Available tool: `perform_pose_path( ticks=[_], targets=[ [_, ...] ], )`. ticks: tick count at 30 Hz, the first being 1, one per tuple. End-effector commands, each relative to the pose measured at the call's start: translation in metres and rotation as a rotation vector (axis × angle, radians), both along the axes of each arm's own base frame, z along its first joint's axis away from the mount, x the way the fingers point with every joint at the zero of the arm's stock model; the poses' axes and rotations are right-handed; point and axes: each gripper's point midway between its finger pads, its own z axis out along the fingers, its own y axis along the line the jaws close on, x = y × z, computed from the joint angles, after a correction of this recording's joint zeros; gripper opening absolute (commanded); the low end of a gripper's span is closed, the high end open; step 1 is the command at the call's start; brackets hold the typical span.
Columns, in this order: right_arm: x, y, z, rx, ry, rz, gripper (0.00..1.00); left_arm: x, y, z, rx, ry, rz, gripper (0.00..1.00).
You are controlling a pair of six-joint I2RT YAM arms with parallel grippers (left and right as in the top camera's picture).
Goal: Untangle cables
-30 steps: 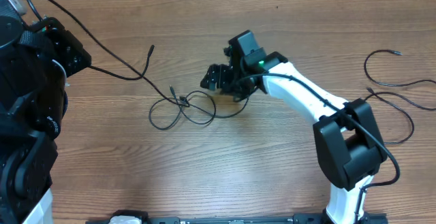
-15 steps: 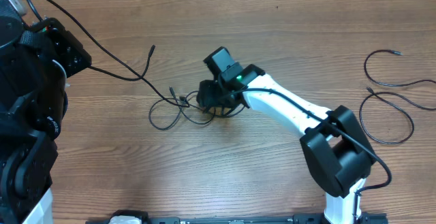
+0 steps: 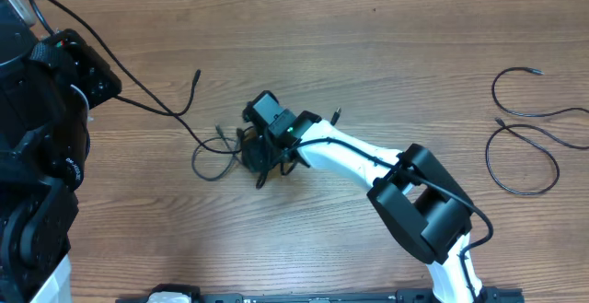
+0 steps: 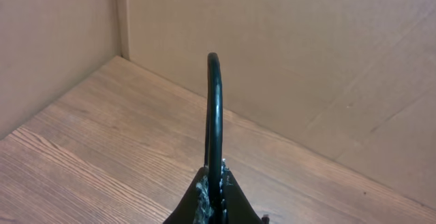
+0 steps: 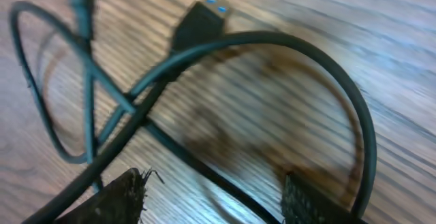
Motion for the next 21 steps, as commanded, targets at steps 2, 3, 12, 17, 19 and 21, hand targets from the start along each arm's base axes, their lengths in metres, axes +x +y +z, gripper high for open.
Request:
perform_pose_path(
  ticks=[2,3,12,17,19,21],
  targets=[
    [0.02,-0.001,0.008,-0.035,-0.11,0.006,0.51,-0.003,0.007,0.001,0.001,-0.005,0.041,0.04],
    [0.024,-0.003,0.008,-0.043,-0.126,-0.005,0.49,-0.003,0.008,0.001,0.004,-0.005,0.048,0.04],
    [0.049,-0.012,0.012,-0.052,-0.198,-0.065,0.14,-0.003,0.013,0.01,-0.024,-0.055,0.092,0.04],
    [0.06,-0.019,0.003,-0.067,-0.212,-0.094,0.09,-0.006,0.009,0.041,-0.11,-0.212,0.085,0.04],
    [0.061,-0.02,0.002,-0.066,-0.209,-0.101,0.09,-0.011,0.007,0.062,-0.129,-0.3,0.063,0.04],
    [0.062,-0.02,0.002,-0.066,-0.21,-0.102,0.08,-0.021,0.008,0.084,-0.141,-0.395,0.059,0.04]
  ],
)
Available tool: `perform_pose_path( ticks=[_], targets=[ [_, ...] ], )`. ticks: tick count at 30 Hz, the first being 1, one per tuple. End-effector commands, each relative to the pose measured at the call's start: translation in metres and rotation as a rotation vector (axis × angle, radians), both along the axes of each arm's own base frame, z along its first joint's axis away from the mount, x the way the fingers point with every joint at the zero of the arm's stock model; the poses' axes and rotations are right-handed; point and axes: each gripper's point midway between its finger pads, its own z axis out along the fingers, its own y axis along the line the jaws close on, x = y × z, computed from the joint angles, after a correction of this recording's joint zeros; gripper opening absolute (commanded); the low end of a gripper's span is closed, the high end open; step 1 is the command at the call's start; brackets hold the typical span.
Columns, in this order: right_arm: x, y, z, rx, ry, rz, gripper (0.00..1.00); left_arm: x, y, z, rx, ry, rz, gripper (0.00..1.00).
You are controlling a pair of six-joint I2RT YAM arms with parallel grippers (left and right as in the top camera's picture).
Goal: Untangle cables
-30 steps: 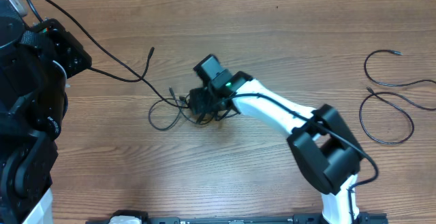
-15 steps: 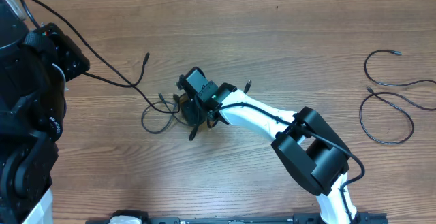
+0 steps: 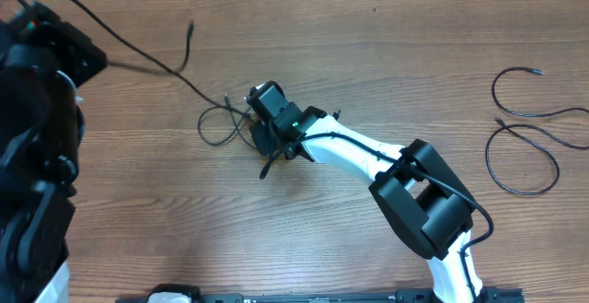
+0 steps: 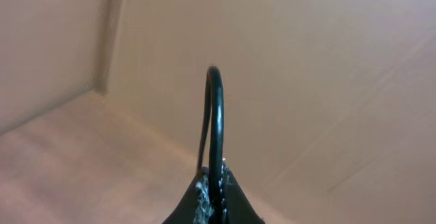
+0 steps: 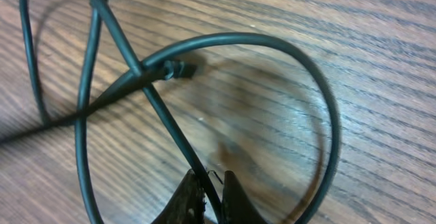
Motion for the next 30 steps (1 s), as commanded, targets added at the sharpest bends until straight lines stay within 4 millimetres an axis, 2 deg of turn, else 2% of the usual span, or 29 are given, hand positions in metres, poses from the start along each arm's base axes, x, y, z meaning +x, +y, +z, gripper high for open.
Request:
perform_pose_path(
  ticks=[1,4,7,11,14,17,23,26,30],
  targets=[
    [0.01,-0.001,-0.001,-0.006,-0.017,-0.021,0.08,-0.034,0.006,0.042,-0.05,-0.184,0.017,0.04],
    [0.01,-0.001,-0.001,-0.007,-0.017,-0.021,0.07,-0.056,0.023,0.069,-0.057,-0.307,0.11,0.04],
    [0.01,-0.001,-0.001,-0.007,-0.018,-0.021,0.06,-0.075,0.042,0.082,-0.064,-0.375,0.225,0.04],
    [0.01,-0.001,-0.001,-0.006,-0.018,-0.021,0.04,-0.087,0.058,0.082,-0.061,-0.383,0.336,0.04],
    [0.01,-0.001,-0.001,-0.006,-0.018,-0.021,0.04,-0.083,0.058,0.075,-0.051,-0.346,0.341,0.05],
    [0.01,-0.001,-0.001,-0.006,-0.018,-0.021,0.04,-0.073,0.054,0.062,-0.036,-0.284,0.317,0.04],
    [0.011,-0.003,-0.001,-0.007,-0.015,-0.027,0.04,-0.039,0.038,0.019,0.001,-0.08,0.223,0.04],
    [0.016,-0.009,-0.001,0.001,-0.004,-0.077,0.04,-0.02,0.029,-0.007,0.015,0.036,0.176,0.04],
    [0.028,-0.028,0.002,0.021,0.027,-0.183,0.04,0.008,0.014,-0.042,0.016,0.176,0.094,0.04]
  ],
)
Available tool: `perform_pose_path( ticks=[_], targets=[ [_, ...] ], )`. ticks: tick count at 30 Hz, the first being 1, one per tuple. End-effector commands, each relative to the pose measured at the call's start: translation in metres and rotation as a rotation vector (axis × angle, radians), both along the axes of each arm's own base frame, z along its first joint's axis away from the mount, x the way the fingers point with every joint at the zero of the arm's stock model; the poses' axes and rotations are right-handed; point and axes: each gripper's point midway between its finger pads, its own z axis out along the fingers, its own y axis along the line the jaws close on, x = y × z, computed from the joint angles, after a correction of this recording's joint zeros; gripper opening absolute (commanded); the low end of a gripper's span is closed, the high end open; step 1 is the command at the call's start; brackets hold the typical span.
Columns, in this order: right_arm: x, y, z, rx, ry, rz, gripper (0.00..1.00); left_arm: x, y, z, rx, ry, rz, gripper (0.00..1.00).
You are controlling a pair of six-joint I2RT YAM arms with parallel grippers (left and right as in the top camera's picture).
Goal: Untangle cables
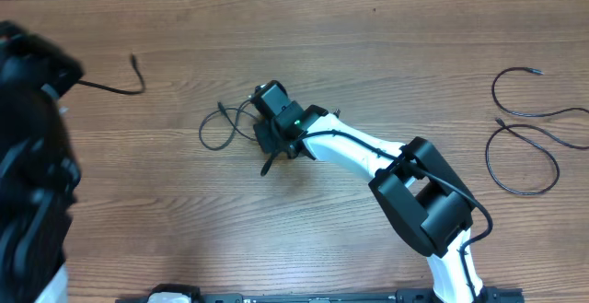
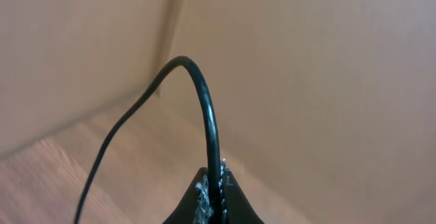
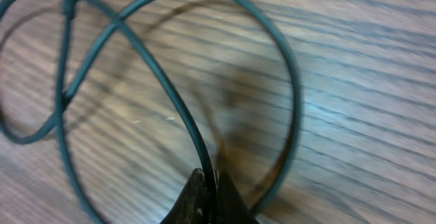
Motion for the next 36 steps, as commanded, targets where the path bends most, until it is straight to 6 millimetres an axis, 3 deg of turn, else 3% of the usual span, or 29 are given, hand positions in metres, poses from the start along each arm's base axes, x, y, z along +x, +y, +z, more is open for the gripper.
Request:
perform_pose_path(
  ticks=[1,7,12,22,29,36],
  targets=[
    [0.024,-0.019,0.008,0.03,0.003,-0.13,0.04,0.024,-0.016,-0.025,-0.036,0.087,-0.087,0.04],
    [0.045,-0.044,0.013,0.062,0.01,-0.221,0.04,0.061,-0.041,-0.072,-0.086,0.254,-0.202,0.04],
    [0.056,-0.053,0.016,0.133,0.046,-0.229,0.04,0.073,-0.061,-0.119,-0.151,0.435,-0.287,0.04],
    [0.059,-0.057,0.017,0.156,0.065,-0.232,0.04,0.083,-0.061,-0.213,-0.178,0.824,-0.243,0.04],
    [0.058,-0.057,0.016,0.155,0.066,-0.232,0.04,0.085,-0.048,-0.273,-0.202,1.076,-0.19,0.05],
    [0.058,-0.057,0.016,0.154,0.067,-0.232,0.04,0.093,-0.047,-0.327,-0.247,1.24,-0.189,0.12]
  ],
)
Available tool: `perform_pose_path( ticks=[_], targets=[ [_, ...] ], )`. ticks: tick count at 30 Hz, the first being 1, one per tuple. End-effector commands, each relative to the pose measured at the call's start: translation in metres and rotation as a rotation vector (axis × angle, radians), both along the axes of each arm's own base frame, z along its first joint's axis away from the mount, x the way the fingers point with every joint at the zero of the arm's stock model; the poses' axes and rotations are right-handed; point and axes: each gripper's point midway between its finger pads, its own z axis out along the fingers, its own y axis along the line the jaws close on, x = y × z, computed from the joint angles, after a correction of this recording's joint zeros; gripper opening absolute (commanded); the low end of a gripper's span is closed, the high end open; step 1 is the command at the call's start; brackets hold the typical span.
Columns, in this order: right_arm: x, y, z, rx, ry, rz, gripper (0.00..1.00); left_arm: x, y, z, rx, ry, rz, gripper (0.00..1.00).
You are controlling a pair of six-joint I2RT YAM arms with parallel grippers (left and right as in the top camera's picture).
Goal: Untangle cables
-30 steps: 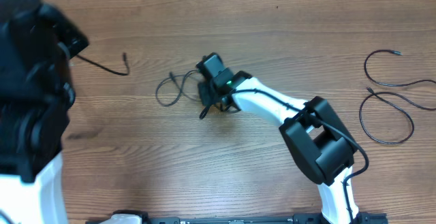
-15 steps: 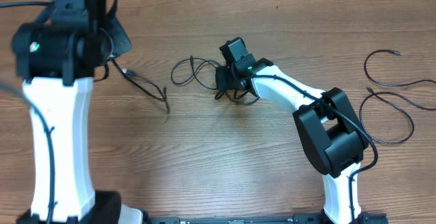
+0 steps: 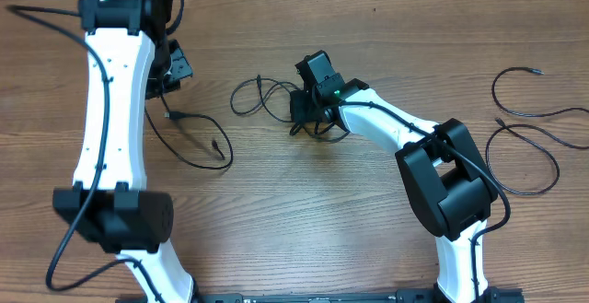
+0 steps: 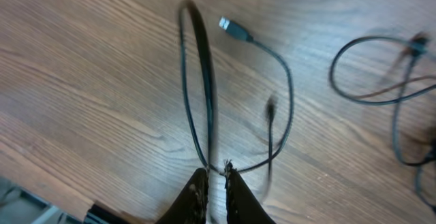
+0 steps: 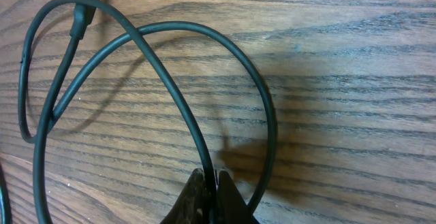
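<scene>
My left gripper [image 3: 170,82] hovers over the table's upper left, jaws a little apart in the left wrist view [image 4: 214,173]. A thin black cable [image 3: 198,142] trails from under it and curls on the wood; its loop [image 4: 286,94] and USB plug [image 4: 230,26] lie free. My right gripper [image 3: 302,117] is at the table's middle, shut [image 5: 212,176] on a strand of a second black cable [image 5: 170,54]. That cable's loops [image 3: 247,96] spread to the gripper's left, apart from the first cable.
Two more black cables lie at the far right, one [image 3: 529,100] above the other [image 3: 522,160], both separate. The left arm's white links [image 3: 115,110] stretch down the left side. Cardboard walls border the table's far edge.
My left arm has moved from the far left edge in over the table, and its jaws have parted. Its cable now lies curled on the wood. The right gripper has shifted right with its strand.
At first my left gripper held a cable still running into the central tangle, with my right gripper open over it. Then the right gripper was shut on a strand. Later the left cable's end was clear of the tangle. Now the two cables lie apart.
</scene>
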Motion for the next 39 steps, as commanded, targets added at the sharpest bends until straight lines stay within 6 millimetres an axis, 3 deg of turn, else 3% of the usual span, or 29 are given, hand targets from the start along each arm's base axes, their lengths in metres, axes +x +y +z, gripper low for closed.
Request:
perform_pose_path(
  ticks=[1,3,9,13,17,21,28,35,39],
  targets=[
    [0.007,0.006,0.014,0.023,-0.029,0.0,0.04,0.002,0.0,-0.026,-0.018,0.083,0.007,0.11],
    [0.007,0.006,0.014,0.024,-0.029,0.0,0.04,0.002,0.002,-0.039,-0.016,0.123,0.011,0.12],
    [0.007,0.006,0.014,0.023,-0.03,0.0,0.04,0.001,0.007,-0.074,-0.014,0.237,0.003,0.26],
    [0.007,0.006,0.014,0.024,-0.029,0.0,0.04,0.001,0.007,-0.092,-0.015,0.287,0.007,0.49],
    [0.007,0.006,0.014,0.024,-0.029,0.0,0.04,-0.001,0.007,-0.104,-0.02,0.325,0.009,0.66],
    [0.007,0.006,0.014,0.024,-0.029,0.0,0.04,-0.001,0.007,-0.111,-0.019,0.342,0.027,0.68],
    [0.006,0.006,0.014,0.021,-0.026,0.0,0.04,0.005,0.007,-0.106,-0.015,0.283,0.106,0.68],
    [0.005,0.005,0.013,0.02,-0.023,0.0,0.05,-0.002,0.001,-0.08,-0.044,0.232,0.14,0.63],
    [0.005,0.005,0.013,0.02,-0.023,0.0,0.05,-0.004,0.007,-0.061,-0.016,0.171,0.177,0.64]
  ],
)
